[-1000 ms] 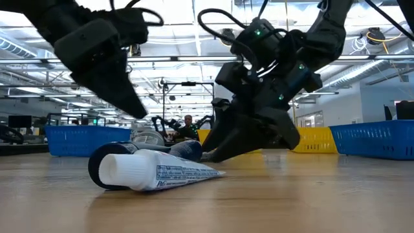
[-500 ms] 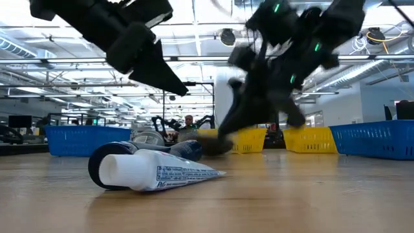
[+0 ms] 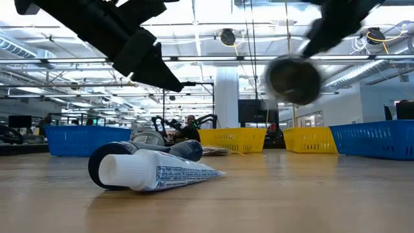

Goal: Pick & Place Travel size toiletries
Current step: Put the bottom black hairbrush into the right blue bin

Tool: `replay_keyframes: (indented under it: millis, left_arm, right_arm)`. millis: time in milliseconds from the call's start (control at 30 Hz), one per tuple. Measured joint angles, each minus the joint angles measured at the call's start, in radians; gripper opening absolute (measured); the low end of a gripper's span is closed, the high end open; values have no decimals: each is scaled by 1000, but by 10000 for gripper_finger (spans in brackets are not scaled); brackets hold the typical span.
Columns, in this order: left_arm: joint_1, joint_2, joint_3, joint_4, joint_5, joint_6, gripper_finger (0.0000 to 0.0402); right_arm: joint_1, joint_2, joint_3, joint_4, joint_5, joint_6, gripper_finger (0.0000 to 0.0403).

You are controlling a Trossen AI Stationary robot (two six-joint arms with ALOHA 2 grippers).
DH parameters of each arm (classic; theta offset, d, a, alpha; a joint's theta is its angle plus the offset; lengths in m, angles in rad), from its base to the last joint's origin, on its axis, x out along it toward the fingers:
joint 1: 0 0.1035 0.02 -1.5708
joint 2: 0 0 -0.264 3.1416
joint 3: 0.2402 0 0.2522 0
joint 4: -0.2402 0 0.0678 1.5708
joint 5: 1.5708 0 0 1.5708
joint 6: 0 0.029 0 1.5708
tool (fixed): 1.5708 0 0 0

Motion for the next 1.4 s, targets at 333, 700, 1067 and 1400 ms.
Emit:
replay_keyframes:
  millis: [333,700,1067,1400]
  left_arm:
    - [-4,0,0,-6,-1,-37,310]
    - [-17,0,0,-8,-1,-61,310]
    - [-64,0,0,-28,-44,-58,310]
    - [-63,0,0,-29,-44,-61,310]
  right_arm:
    - [118,-249,3,-578,71,847,0]
    - [126,-261,-74,-564,176,1025,0]
    - [197,-380,-216,-302,340,1068,0]
    - [371,-445,-365,-238,476,1254,0]
